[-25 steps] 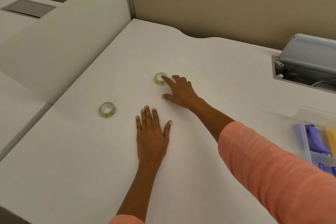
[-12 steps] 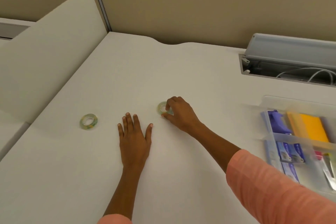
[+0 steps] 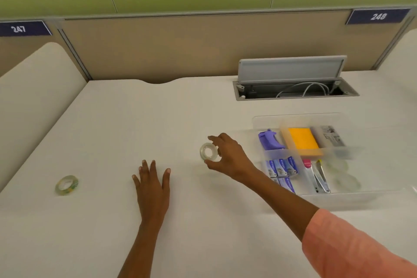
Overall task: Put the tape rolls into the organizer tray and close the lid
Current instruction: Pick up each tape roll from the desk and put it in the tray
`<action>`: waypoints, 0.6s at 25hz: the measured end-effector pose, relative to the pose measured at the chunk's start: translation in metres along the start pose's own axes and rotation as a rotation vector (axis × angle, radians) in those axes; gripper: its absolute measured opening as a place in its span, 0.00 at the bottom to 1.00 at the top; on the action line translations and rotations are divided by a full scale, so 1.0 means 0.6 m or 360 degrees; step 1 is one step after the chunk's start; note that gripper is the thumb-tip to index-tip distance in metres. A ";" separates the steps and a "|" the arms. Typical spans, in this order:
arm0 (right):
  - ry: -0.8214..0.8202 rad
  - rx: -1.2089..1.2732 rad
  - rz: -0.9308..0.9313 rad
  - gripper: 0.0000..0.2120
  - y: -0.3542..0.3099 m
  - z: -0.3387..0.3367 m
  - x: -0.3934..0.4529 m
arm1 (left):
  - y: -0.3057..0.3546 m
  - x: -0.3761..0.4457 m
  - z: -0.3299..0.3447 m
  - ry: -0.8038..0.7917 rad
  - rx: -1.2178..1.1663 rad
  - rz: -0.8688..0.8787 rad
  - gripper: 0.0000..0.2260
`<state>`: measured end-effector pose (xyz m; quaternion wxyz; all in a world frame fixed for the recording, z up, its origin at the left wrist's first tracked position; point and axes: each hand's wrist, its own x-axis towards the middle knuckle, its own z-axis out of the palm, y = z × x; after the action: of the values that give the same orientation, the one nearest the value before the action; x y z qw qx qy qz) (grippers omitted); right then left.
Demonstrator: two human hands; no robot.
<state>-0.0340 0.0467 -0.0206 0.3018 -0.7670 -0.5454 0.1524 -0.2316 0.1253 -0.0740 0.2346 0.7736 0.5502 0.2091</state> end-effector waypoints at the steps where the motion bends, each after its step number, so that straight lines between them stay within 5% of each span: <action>1: 0.0050 0.0003 0.0022 0.29 0.014 -0.025 -0.013 | 0.037 -0.012 0.012 -0.0038 -0.0086 0.0045 0.25; 9: 0.0504 0.0002 0.0306 0.27 0.172 -0.241 -0.136 | 0.297 -0.094 0.116 -0.0388 -0.0530 0.0313 0.24; 15: 0.0578 -0.0378 0.0453 0.27 0.323 -0.349 -0.247 | 0.384 -0.137 0.189 -0.0551 -0.0456 0.0455 0.25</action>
<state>0.1747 -0.1963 0.0047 0.2781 -0.8809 -0.3828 -0.0120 -0.0172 -0.0335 -0.0336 0.4003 0.8267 0.3519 0.1804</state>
